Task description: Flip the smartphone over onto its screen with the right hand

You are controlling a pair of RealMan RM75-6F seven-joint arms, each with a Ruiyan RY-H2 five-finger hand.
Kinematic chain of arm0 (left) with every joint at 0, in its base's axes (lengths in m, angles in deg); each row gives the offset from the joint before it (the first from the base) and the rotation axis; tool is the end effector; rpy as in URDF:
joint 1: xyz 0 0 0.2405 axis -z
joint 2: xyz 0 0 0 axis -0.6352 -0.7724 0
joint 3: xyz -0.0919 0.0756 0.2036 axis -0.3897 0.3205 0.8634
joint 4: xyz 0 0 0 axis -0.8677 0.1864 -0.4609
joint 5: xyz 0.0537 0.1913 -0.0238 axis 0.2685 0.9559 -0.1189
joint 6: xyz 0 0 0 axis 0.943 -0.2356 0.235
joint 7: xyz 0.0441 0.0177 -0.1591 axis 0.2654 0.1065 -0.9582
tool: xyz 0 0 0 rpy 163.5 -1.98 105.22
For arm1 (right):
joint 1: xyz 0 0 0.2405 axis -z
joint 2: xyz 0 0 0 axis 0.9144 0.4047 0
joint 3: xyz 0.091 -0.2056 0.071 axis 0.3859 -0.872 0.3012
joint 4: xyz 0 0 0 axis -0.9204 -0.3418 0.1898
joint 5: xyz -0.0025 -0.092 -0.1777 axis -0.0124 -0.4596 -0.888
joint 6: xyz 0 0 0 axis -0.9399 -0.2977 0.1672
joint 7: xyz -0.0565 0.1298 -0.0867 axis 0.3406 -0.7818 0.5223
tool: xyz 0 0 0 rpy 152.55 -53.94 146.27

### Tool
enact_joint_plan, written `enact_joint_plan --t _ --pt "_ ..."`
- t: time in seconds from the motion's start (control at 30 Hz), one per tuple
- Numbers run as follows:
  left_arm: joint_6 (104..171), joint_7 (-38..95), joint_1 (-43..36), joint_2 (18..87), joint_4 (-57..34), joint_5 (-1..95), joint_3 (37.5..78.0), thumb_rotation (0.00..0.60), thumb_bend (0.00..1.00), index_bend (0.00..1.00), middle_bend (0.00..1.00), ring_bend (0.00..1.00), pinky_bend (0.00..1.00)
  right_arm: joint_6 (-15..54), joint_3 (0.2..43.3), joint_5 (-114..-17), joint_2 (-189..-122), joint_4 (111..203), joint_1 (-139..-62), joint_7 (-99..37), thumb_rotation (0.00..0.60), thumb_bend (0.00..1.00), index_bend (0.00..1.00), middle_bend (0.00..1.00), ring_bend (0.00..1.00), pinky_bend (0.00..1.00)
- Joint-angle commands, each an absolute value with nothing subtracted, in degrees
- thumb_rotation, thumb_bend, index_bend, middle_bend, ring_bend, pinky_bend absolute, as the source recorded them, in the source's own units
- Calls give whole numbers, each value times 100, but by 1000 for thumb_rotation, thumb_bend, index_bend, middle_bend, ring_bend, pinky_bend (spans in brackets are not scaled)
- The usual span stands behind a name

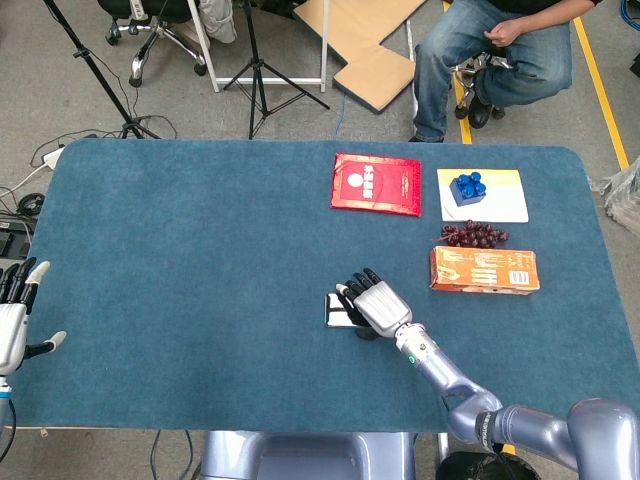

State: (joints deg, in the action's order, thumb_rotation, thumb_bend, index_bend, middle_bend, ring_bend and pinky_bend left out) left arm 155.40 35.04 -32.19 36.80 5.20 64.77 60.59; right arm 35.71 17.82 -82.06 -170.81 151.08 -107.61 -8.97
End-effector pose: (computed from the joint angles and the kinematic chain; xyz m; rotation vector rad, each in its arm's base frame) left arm -0.3034 0.2215 0.1552 -1.3402 -0.8538 -0.7825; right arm -0.1465 -0.3317 -0.0762 2.1344 -0.6700 0.7560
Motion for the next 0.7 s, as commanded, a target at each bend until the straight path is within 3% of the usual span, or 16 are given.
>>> enact_joint_plan --t 0.03,0.2,0.47,0.7 --pt "15536 3499 -3217 3676 520 6472 6057 600 0 0 0 0 0 3560 1752 -8213 -17122 15044 -10777 -877 600 221 164 205 117 129" --pt "15535 3480 -3216 3662 533 6471 6058 600 0 0 0 0 0 3530 1709 -8230 -17186 14911 -10809 -815 600 297 187 230 148 171" --pt "15504 3442 -3210 3639 542 6455 6062 600 0 0 0 0 0 3251 1549 -8581 -17176 14863 -10803 -1088 600 541 294 312 247 256" --pt "15497 3437 -3208 3621 556 6463 6071 600 0 0 0 0 0 2938 1310 -9014 -17041 15066 -10730 -1576 600 676 337 382 319 313"
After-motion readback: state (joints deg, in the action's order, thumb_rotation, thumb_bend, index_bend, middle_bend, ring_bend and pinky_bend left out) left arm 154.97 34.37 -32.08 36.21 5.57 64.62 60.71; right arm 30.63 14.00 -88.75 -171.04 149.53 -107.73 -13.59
